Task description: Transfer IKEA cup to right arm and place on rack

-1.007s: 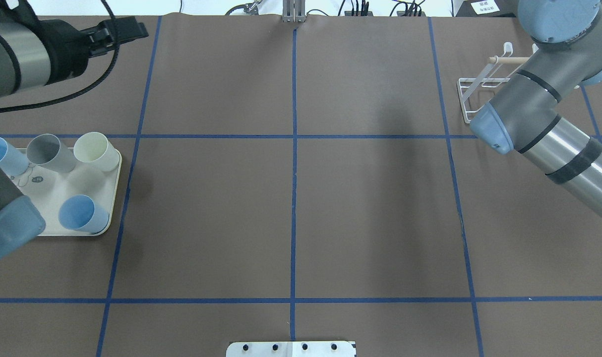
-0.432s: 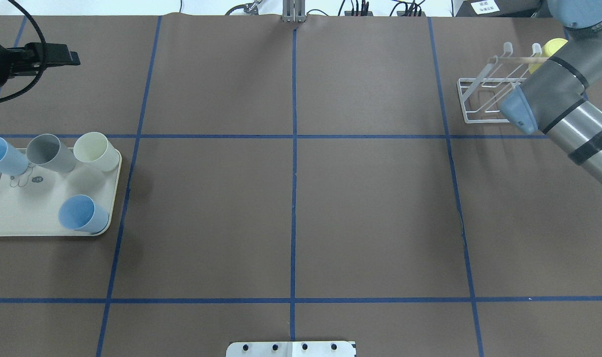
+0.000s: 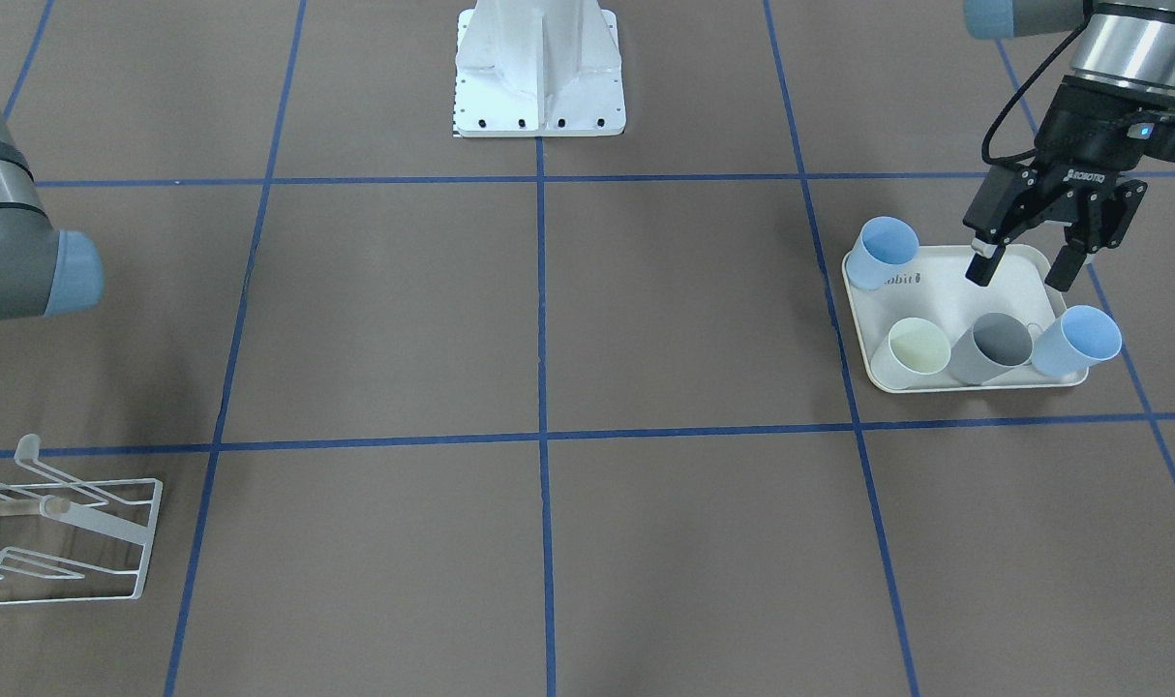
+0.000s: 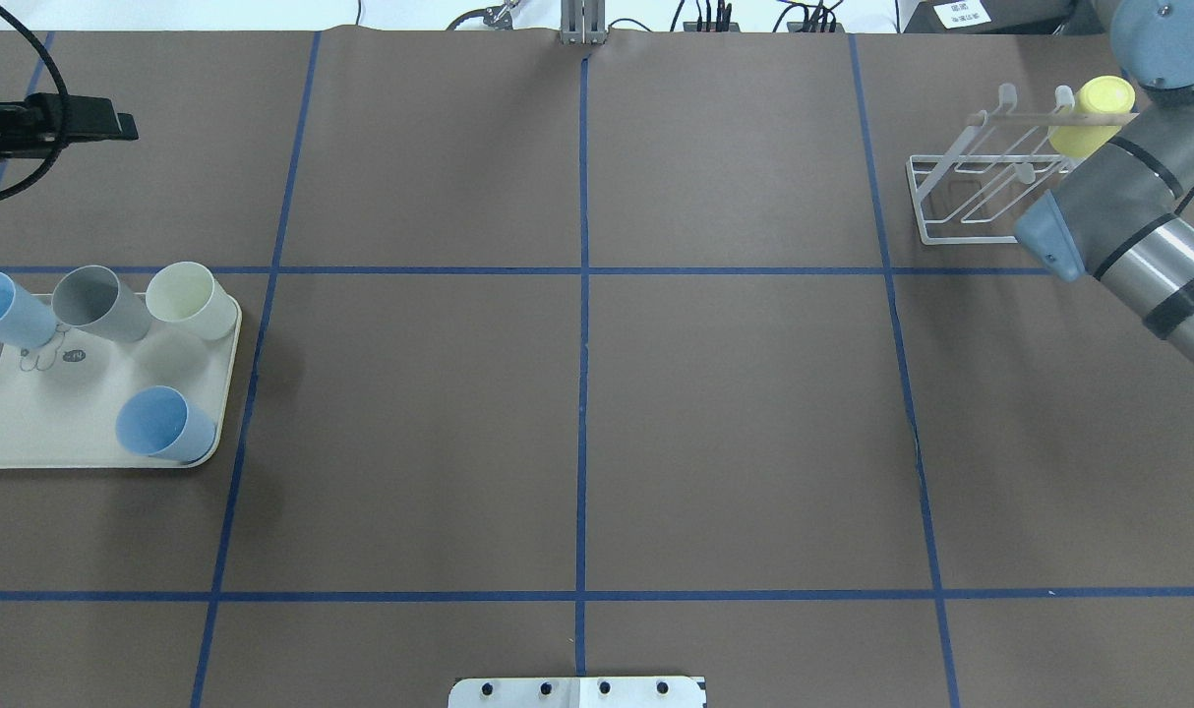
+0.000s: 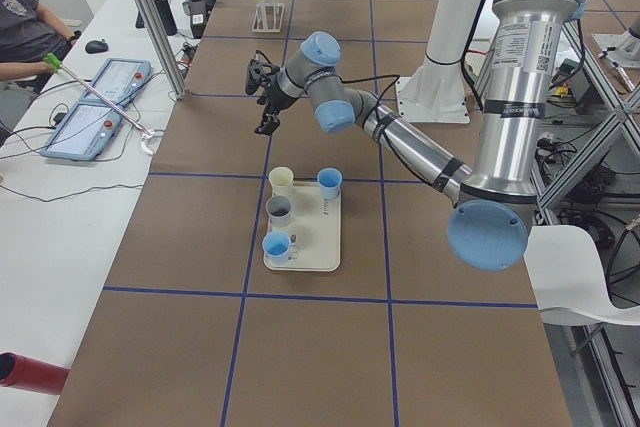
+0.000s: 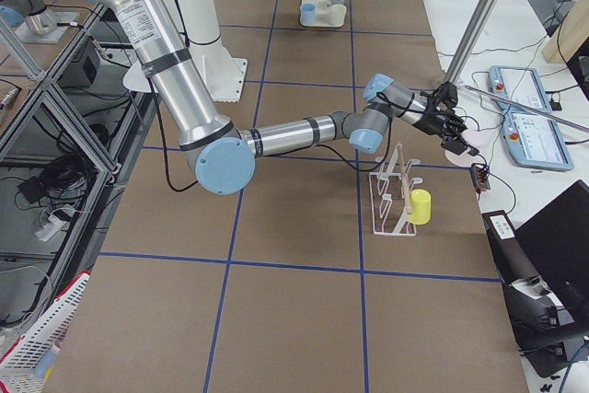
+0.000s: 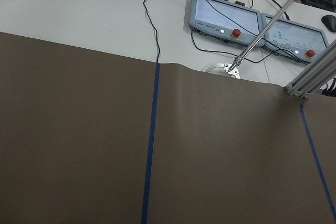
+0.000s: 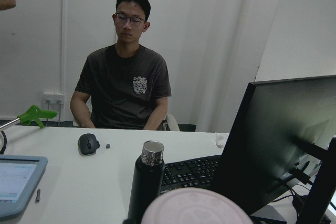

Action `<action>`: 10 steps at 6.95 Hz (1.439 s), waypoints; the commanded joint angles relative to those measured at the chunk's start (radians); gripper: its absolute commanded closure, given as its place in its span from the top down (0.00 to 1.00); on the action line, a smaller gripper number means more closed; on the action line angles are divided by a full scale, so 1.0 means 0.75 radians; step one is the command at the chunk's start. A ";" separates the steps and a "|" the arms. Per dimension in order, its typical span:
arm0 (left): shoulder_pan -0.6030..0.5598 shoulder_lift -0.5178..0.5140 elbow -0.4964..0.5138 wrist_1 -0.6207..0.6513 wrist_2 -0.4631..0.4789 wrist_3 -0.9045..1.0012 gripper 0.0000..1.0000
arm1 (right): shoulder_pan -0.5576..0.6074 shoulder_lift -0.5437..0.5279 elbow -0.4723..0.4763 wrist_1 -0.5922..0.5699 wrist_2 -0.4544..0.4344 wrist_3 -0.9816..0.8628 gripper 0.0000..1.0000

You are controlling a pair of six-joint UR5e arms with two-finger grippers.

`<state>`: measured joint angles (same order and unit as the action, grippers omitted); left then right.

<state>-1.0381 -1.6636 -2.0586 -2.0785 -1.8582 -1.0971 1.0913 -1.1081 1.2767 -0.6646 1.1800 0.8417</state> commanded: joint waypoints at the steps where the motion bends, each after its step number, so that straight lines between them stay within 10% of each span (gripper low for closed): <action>1: -0.001 0.001 0.004 0.000 -0.001 0.003 1.00 | -0.031 -0.058 0.010 0.011 0.004 -0.003 0.00; 10: -0.001 0.001 0.020 -0.002 -0.005 0.003 1.00 | -0.134 -0.216 0.136 0.011 -0.035 -0.010 0.00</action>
<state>-1.0380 -1.6629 -2.0435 -2.0801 -1.8622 -1.0953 0.9946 -1.2680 1.3784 -0.6565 1.1546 0.8345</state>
